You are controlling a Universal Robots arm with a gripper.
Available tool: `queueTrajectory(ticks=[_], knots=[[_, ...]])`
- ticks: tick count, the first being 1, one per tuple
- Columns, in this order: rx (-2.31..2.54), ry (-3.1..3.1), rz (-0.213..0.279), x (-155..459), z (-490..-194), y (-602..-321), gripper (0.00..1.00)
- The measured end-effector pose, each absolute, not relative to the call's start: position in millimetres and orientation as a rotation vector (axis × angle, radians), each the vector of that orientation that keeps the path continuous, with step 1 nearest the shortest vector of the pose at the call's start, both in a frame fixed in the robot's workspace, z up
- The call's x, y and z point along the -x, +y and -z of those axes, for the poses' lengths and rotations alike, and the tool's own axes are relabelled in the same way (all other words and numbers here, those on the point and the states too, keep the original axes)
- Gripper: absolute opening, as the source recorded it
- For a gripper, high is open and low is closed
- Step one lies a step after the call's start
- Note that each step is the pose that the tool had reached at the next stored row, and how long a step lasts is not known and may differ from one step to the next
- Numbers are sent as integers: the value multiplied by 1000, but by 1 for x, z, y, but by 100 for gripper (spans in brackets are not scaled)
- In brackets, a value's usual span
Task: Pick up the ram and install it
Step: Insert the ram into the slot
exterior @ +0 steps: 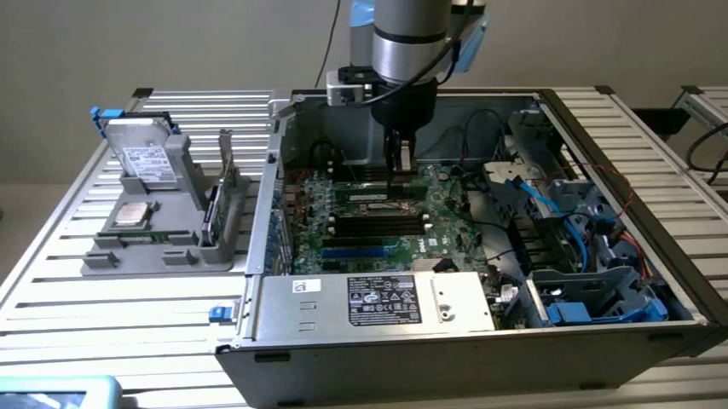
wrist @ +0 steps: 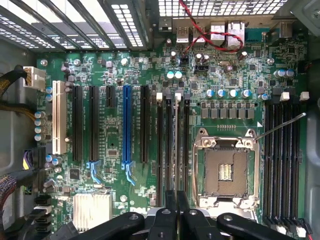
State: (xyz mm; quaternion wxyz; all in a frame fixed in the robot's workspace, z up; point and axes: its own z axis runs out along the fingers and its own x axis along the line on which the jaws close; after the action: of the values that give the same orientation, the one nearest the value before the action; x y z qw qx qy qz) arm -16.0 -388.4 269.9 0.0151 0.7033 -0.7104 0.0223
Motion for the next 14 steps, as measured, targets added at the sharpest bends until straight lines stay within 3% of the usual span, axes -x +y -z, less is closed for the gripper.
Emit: queueTrajectory(ticks=[14], knots=[[-2179,-2201,-89,16,-260,-391,13]])
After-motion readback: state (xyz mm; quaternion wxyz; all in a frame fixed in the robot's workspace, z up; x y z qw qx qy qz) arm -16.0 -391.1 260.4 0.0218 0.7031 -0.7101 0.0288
